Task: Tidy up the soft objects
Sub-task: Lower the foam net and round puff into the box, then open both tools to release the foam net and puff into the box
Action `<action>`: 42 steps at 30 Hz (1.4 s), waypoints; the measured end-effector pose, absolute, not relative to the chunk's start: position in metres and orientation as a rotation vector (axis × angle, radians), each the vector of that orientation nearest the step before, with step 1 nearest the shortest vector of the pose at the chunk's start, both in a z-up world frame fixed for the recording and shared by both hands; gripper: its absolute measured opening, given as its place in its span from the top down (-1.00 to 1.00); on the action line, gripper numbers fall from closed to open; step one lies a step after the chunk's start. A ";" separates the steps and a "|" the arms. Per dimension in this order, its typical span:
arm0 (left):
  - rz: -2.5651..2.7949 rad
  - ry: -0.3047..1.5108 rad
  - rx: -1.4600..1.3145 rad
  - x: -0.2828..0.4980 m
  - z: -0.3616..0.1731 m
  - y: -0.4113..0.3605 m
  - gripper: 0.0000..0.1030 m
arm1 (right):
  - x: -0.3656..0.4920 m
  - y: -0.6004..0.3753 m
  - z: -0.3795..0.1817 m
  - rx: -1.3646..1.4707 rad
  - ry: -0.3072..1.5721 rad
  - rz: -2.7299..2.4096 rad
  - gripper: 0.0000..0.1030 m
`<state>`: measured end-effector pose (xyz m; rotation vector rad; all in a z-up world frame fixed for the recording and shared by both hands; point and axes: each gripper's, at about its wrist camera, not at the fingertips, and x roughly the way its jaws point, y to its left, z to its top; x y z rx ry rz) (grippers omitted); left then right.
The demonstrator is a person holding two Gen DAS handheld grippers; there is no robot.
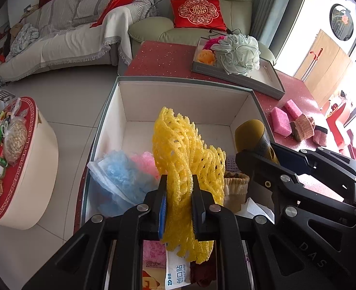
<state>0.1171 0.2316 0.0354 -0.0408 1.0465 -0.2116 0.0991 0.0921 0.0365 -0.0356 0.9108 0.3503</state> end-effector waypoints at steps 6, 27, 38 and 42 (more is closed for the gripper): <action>-0.202 1.037 -0.031 0.115 0.038 0.230 0.66 | 0.100 0.088 0.037 -0.024 0.918 0.337 0.22; -0.234 1.020 0.003 0.085 0.054 0.226 -0.53 | 0.077 0.078 0.055 0.013 0.894 0.357 -0.01; -0.205 1.036 0.033 0.069 0.056 0.225 -0.55 | 0.062 0.075 0.058 0.022 0.896 0.368 -0.01; -0.191 1.057 0.050 0.065 0.054 0.224 -0.55 | 0.058 0.073 0.058 0.020 0.906 0.366 -0.01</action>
